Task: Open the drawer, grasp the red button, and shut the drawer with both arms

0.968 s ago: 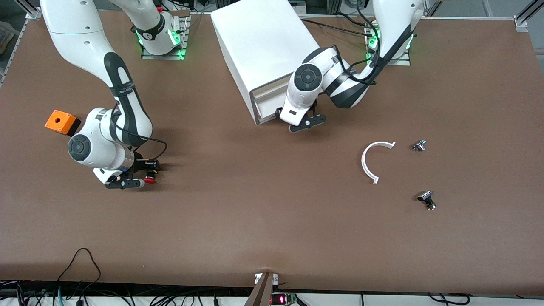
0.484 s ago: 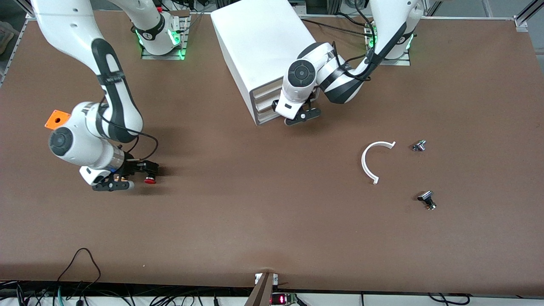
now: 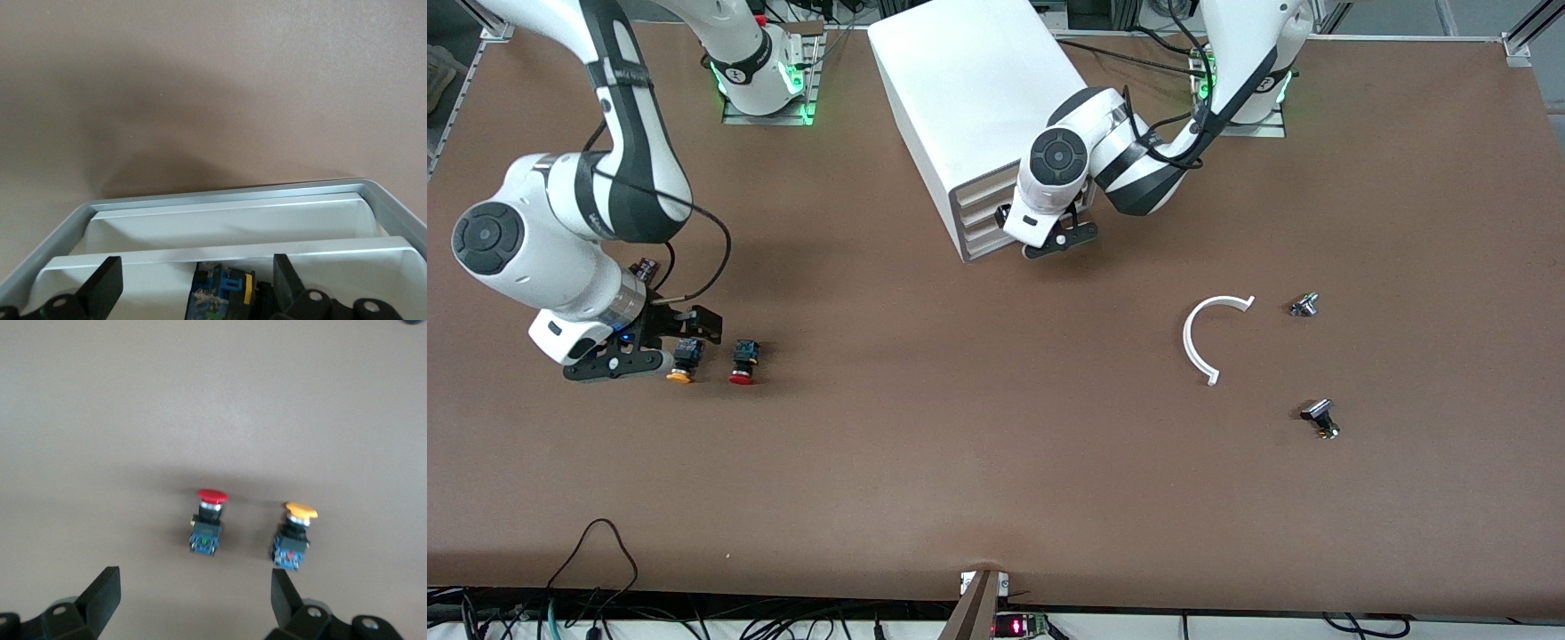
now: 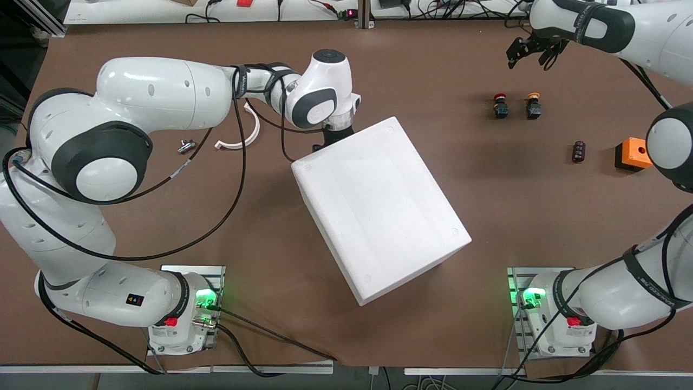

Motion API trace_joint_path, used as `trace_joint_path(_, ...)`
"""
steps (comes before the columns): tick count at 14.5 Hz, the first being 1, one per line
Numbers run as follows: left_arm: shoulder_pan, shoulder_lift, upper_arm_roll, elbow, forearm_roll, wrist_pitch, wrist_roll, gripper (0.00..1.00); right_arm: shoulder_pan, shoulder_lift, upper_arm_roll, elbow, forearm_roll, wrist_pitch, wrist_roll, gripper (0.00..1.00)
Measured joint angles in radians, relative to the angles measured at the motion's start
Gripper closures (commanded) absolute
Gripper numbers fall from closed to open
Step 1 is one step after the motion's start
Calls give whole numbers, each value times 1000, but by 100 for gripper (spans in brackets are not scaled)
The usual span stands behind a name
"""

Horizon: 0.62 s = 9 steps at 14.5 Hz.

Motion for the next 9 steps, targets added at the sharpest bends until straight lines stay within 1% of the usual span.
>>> trace_joint_path(2,46,-23,6,55,0,-84,81,1,15,-29,1,74,-13,-107,33,0)
trace_joint_path(3,90,-35,8,103,5,-144,137,1,15,-42,1,112,-13,-157,40,0)
trace_joint_path(5,192,-55,9,212,50,-262,254,1,14,-73,-1,173,-13,-245,58,0)
trace_joint_path(7,275,-63,10,312,103,-343,377,1,-4,-103,8,214,-13,-323,102,0)
trace_joint_path(8,303,-65,10,358,123,-388,439,1,-38,-119,39,223,-14,-344,120,0)
trace_joint_path(9,324,-66,10,406,146,-444,500,1,-85,-139,86,226,-15,-353,129,0)
